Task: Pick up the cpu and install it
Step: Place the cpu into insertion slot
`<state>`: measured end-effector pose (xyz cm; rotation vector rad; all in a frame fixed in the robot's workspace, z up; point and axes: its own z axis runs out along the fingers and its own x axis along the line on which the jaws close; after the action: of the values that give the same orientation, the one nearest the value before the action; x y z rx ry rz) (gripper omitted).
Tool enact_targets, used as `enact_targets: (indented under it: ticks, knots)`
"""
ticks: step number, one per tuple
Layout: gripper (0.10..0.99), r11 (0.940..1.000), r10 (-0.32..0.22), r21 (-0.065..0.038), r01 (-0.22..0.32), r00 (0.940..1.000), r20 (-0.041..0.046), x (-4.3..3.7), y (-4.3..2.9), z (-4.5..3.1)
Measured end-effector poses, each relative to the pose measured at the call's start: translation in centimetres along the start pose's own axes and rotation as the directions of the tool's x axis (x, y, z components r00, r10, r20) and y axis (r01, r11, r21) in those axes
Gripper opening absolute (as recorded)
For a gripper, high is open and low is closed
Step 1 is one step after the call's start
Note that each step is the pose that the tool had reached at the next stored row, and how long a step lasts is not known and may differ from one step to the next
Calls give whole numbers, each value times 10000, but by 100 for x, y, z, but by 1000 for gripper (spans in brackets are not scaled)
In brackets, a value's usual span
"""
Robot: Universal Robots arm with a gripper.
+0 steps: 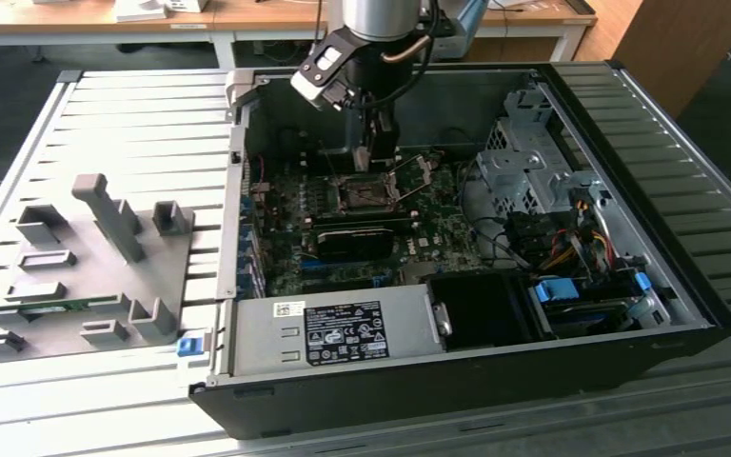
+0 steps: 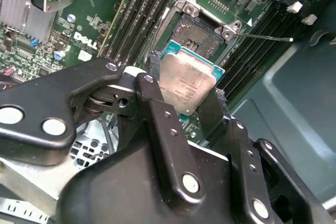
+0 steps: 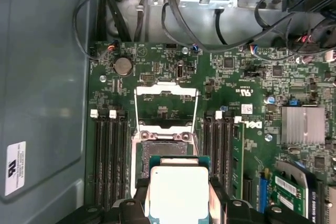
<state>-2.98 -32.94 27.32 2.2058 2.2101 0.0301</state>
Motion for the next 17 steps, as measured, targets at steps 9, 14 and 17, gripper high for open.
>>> enact_targets:
  ticks: [9,14,17]
  knots:
    - [533,10000,-57,0,57,10000,-2,42,-2,93]
    - [533,9999,-118,-1,118,9999,-4,46,-4,169]
    - [533,9999,-118,1,118,9999,-3,45,-6,203]
